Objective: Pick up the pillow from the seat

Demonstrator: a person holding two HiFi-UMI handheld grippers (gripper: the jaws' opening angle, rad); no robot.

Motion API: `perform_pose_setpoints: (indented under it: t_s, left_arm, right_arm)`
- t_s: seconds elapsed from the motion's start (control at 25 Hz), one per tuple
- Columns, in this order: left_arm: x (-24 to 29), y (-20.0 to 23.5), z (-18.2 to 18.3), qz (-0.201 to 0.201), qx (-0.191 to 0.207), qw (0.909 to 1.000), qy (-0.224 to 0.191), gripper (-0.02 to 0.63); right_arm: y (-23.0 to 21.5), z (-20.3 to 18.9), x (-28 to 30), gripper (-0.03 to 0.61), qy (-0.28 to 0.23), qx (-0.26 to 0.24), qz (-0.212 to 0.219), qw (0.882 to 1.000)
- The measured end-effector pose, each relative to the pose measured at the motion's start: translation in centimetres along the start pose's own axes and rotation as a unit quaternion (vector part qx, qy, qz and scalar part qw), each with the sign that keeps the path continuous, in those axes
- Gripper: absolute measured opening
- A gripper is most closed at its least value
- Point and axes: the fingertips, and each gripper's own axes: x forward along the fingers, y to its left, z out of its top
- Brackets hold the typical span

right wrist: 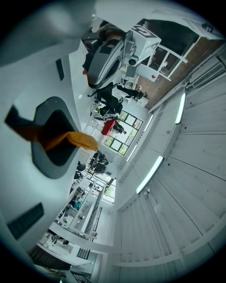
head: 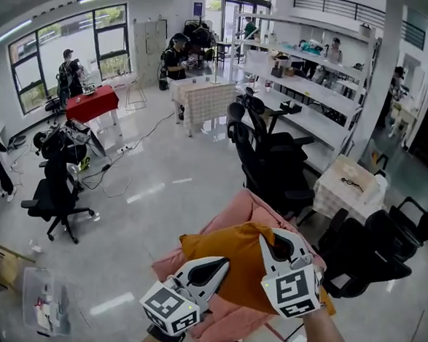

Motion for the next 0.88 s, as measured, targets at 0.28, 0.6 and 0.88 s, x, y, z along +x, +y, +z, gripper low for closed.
perform_pose_setpoints:
  t_s: [0.28, 0.6, 0.88]
  left_arm:
    - [-1.4, -0.6, 2.6, 0.003, 0.017, 0.9998, -0.012, 0.011]
    - [-2.5, -1.0, 3.9, 0.012, 0.025, 0.9994, -0.022, 0.011]
    - [-3.0, -1.3, 3.9, 0.013, 0.026, 0.9994, -0.020, 0.011]
  right_arm:
    - [0.3, 3.4, -1.5, 0.026, -0.025, -0.010, -0.012, 1.000]
    - [1.1, 4.7, -2.4, 0.025, -0.038, -0.019, -0.023, 0.999]
    - [1.9, 4.4, -2.6, 0.025, -0.034, -0.023, -0.020, 0.999]
